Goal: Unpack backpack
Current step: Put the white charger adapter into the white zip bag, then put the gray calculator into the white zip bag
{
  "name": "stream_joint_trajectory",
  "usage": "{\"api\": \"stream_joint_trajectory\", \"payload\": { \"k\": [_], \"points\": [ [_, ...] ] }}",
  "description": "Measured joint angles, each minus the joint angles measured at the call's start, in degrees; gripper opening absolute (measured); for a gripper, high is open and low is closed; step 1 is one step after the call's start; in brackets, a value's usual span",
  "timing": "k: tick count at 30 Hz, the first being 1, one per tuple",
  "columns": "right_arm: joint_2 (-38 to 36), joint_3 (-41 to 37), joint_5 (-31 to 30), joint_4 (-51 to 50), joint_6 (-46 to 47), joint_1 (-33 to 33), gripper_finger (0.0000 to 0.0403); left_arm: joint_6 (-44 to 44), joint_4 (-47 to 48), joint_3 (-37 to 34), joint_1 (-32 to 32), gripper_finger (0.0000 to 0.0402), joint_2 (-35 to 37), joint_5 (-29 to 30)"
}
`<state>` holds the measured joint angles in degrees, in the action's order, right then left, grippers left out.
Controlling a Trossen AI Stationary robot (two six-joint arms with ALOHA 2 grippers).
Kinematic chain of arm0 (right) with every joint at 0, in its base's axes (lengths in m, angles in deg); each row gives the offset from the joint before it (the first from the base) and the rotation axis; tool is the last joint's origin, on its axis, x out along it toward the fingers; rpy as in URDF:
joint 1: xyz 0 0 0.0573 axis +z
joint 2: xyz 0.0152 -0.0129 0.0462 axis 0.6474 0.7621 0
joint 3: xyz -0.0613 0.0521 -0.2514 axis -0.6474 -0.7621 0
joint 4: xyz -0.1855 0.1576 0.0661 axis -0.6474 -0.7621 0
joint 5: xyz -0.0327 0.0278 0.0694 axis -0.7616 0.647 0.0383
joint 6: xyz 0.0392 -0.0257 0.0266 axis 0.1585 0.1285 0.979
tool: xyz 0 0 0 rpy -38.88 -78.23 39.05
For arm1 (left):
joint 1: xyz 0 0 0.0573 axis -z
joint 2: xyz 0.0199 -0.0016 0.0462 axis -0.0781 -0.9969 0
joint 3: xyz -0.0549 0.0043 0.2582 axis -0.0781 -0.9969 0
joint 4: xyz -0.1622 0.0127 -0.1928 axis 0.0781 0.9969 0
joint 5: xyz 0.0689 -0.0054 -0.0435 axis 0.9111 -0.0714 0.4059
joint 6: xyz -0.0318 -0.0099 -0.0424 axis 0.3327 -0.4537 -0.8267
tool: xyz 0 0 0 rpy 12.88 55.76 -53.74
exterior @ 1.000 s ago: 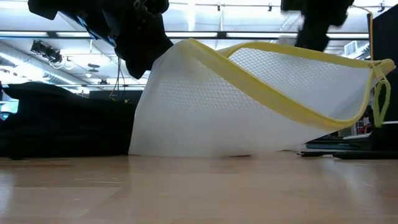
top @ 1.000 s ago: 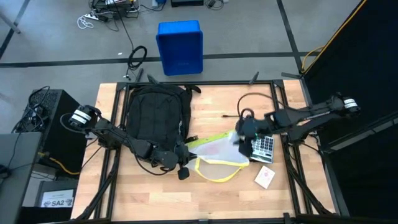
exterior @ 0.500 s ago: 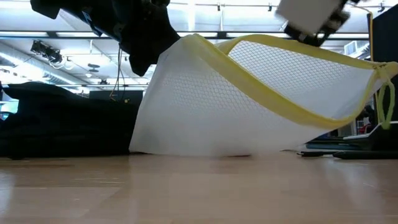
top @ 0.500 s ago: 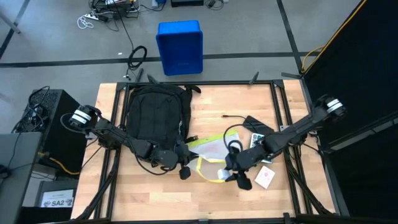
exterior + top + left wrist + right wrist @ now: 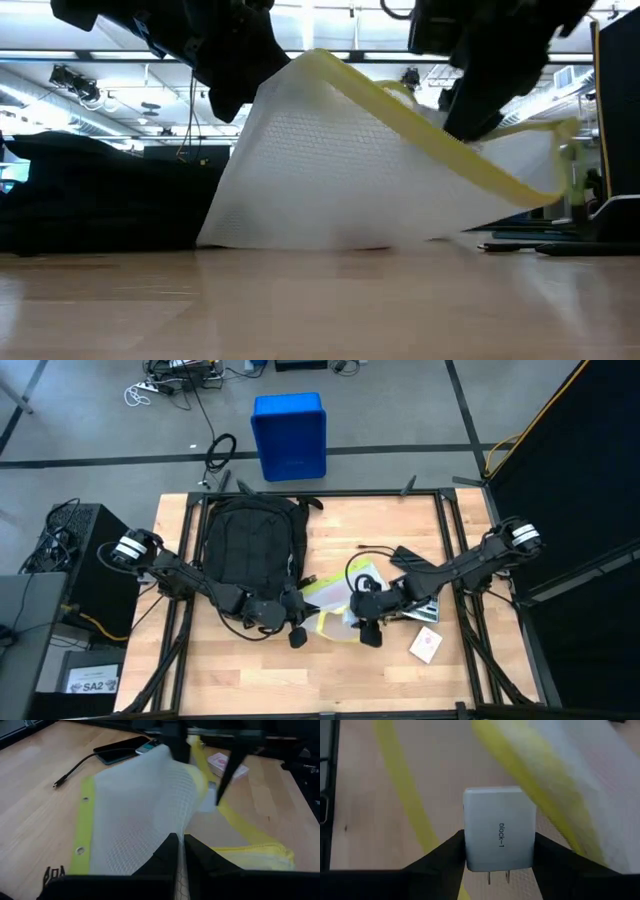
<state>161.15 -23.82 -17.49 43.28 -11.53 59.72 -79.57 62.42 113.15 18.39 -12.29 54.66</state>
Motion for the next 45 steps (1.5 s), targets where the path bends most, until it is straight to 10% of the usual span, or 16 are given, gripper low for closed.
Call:
{"api": "stream_joint_trajectory", "payload": {
  "k": [16,27,45],
  "points": [
    [-2.5,5.5,10.9,-7.2,-7.2,2.0,0.0226,0.1,0.7,0.0,0.0,0.0,0.0,-0.1],
    [-6.7,5.8,-6.3,-22.5,0.4,20.1,0.0173,0.1,0.8,0.0,0.0,0.0,0.0,-0.1],
    [-6.6,-4.9,-5.3,-33.9,12.7,9.5,0.0154,0.1,1.1,0.0,0.0,0.0,0.0,-0.1]
  ]
}}
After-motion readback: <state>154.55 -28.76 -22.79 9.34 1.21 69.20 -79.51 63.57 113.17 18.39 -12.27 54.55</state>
